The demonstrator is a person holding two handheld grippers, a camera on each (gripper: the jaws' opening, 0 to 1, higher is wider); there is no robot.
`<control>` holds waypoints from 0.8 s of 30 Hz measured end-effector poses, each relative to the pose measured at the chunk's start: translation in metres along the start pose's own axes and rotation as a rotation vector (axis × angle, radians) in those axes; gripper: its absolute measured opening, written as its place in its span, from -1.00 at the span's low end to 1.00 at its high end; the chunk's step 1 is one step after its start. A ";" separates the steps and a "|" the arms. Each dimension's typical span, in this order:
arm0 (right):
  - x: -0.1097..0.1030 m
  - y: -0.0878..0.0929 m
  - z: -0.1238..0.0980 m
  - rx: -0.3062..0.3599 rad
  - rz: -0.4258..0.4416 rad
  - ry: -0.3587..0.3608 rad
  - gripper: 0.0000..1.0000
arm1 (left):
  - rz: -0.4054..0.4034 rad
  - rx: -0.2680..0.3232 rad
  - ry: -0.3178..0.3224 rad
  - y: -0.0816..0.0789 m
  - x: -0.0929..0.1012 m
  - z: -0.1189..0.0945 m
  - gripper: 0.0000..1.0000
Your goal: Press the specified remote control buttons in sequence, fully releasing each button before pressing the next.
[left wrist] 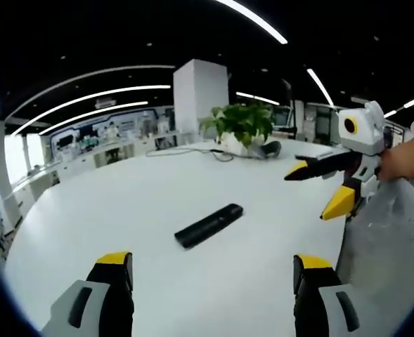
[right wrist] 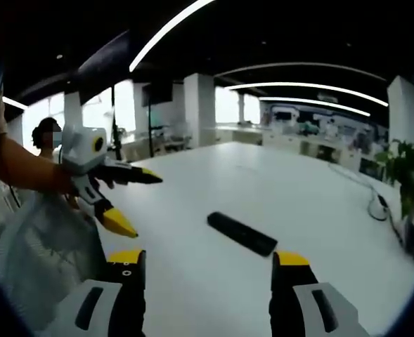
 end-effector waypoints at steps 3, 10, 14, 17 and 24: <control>-0.001 0.000 0.000 -0.004 -0.006 0.001 0.40 | 0.001 -0.005 0.001 0.001 0.000 0.001 0.97; -0.002 0.000 0.000 0.000 -0.011 -0.001 0.39 | 0.005 -0.016 -0.005 0.004 -0.001 0.002 0.97; -0.004 0.000 -0.001 0.003 -0.014 -0.005 0.39 | 0.011 -0.019 -0.010 0.004 -0.001 0.001 0.97; -0.004 0.000 -0.001 0.006 -0.016 -0.005 0.39 | 0.018 -0.018 -0.015 0.004 -0.001 0.001 0.97; -0.001 0.000 0.000 -0.002 -0.020 0.012 0.40 | 0.026 -0.009 0.003 0.001 0.003 0.000 0.97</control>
Point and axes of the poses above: the point that each gripper's makers call its tool centre point, and the gripper's own axes: z roughly forward along the fingers, x roughly to its right, y roughly out of its underside, the point moved 4 cm from there along -z, roughly backward along the fingers, and after that the axes turned 14 degrees about -x, right-handed, at the moved point
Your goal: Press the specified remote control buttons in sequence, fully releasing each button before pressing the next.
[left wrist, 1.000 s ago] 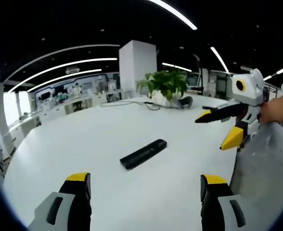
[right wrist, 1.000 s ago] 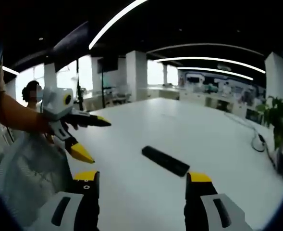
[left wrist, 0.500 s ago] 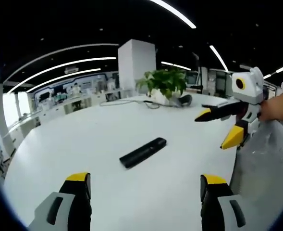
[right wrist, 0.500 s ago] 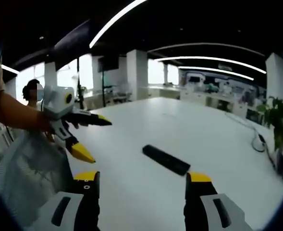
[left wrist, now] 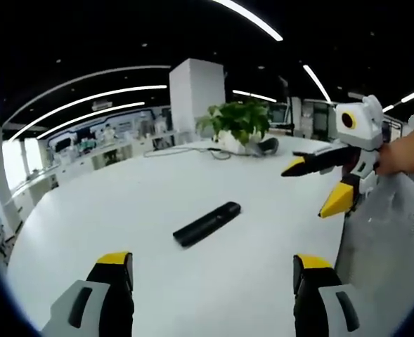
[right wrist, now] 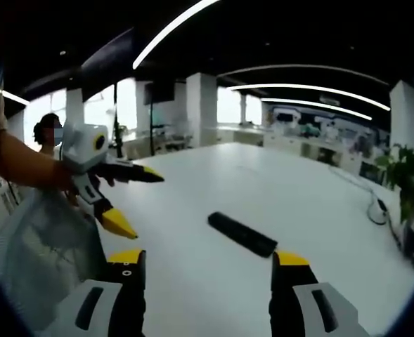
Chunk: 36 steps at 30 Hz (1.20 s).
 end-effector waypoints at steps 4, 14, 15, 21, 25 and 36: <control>0.005 0.001 -0.002 0.008 0.028 0.007 0.40 | -0.013 0.011 0.018 -0.002 0.003 0.000 0.97; 0.009 0.000 -0.003 0.012 0.040 0.025 0.38 | -0.003 0.020 0.063 -0.005 0.012 0.001 0.97; 0.009 0.000 -0.003 0.013 0.040 0.026 0.38 | -0.005 0.021 0.063 -0.006 0.012 0.001 0.97; 0.010 0.002 -0.005 0.013 0.048 0.026 0.37 | -0.014 0.016 0.062 -0.005 0.012 0.001 0.97; 0.007 0.000 -0.006 0.021 0.038 0.017 0.37 | -0.019 0.007 0.062 -0.003 0.012 0.001 0.97; 0.006 -0.001 -0.006 0.019 0.020 0.025 0.37 | -0.019 0.016 0.057 -0.004 0.011 -0.001 0.97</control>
Point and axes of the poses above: the point that each gripper's makers call its tool centre point, and the gripper's own axes: z roughly forward along the fingers, x roughly to its right, y roughly out of its underside, the point moved 4 cm from there along -z, roughly backward along the fingers, and after that the axes turned 14 degrees about -x, right-handed, at the moved point
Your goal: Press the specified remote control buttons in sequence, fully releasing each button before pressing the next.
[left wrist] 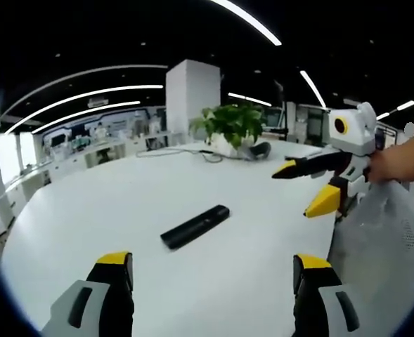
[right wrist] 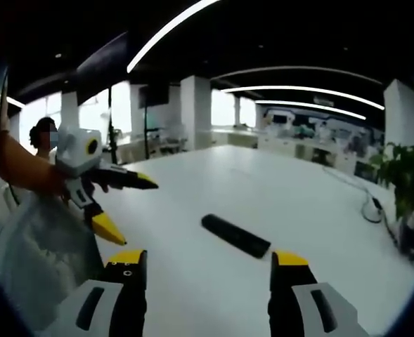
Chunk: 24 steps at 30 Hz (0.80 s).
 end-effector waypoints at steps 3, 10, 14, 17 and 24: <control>0.000 0.000 0.001 -0.006 -0.007 0.001 0.36 | -0.002 0.002 0.002 0.000 0.000 -0.001 0.97; 0.001 -0.002 0.001 -0.004 -0.009 0.003 0.36 | 0.002 0.004 0.013 -0.003 0.001 0.000 0.97; 0.002 -0.002 0.000 -0.005 -0.007 0.010 0.35 | -0.004 0.003 0.025 -0.003 0.002 0.000 0.97; 0.003 -0.004 0.000 -0.002 -0.015 0.014 0.35 | -0.006 0.008 0.030 -0.005 0.002 0.000 0.97; 0.005 -0.005 0.000 -0.004 -0.014 0.017 0.32 | -0.013 0.017 0.036 -0.009 -0.003 -0.003 0.96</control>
Point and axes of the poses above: the point that each gripper's makers call its tool centre point, and the gripper's own axes: z roughly forward along the fingers, x roughly to its right, y roughly out of its underside, the point moved 4 cm from there along -z, roughly backward along the fingers, and after that the axes turned 14 degrees about -x, right-handed, at the moved point
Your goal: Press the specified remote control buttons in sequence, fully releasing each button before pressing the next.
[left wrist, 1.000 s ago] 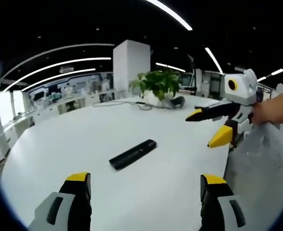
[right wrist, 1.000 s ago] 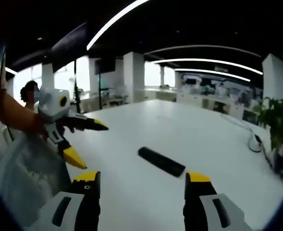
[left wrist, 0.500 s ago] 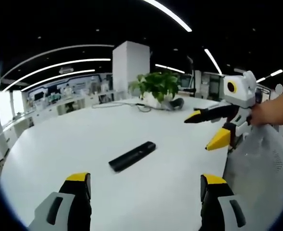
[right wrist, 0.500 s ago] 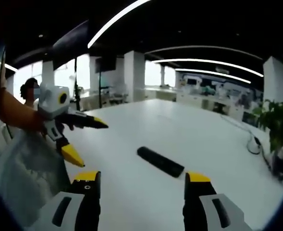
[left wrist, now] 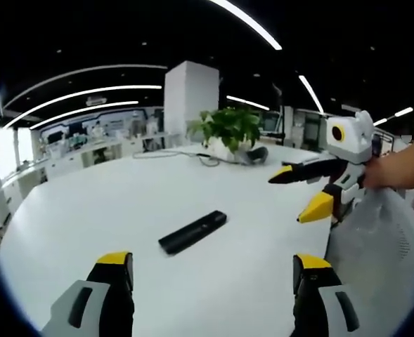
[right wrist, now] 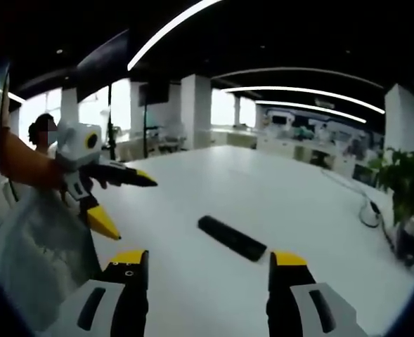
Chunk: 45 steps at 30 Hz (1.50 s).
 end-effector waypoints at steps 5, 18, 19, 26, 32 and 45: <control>0.002 -0.002 -0.002 -0.002 0.000 0.003 0.30 | 0.032 -0.019 0.012 -0.001 -0.001 0.001 0.96; 0.005 -0.006 -0.005 -0.012 -0.011 -0.022 0.22 | 0.049 -0.042 0.034 0.000 -0.010 0.003 0.94; 0.006 -0.006 -0.005 -0.014 -0.013 -0.020 0.23 | 0.050 -0.045 0.035 0.000 -0.011 0.003 0.94; 0.012 -0.010 -0.002 -0.030 -0.027 -0.029 0.23 | 0.066 -0.072 0.041 0.006 -0.019 0.005 0.93; 0.014 -0.008 0.001 -0.053 -0.046 -0.039 0.23 | 0.076 -0.079 0.051 0.006 -0.024 0.006 0.91; 0.028 -0.005 0.005 -0.089 -0.078 -0.053 0.21 | 0.153 -0.092 0.095 -0.003 -0.028 0.013 0.89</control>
Point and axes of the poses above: the point that each gripper's makers call its tool centre point, and the gripper's own axes: z roughly forward along the fingers, x roughly to its right, y roughly out of its underside, the point moved 4 cm from there along -z, roughly backward along the fingers, and after that the axes turned 14 degrees about -x, right-handed, at the moved point
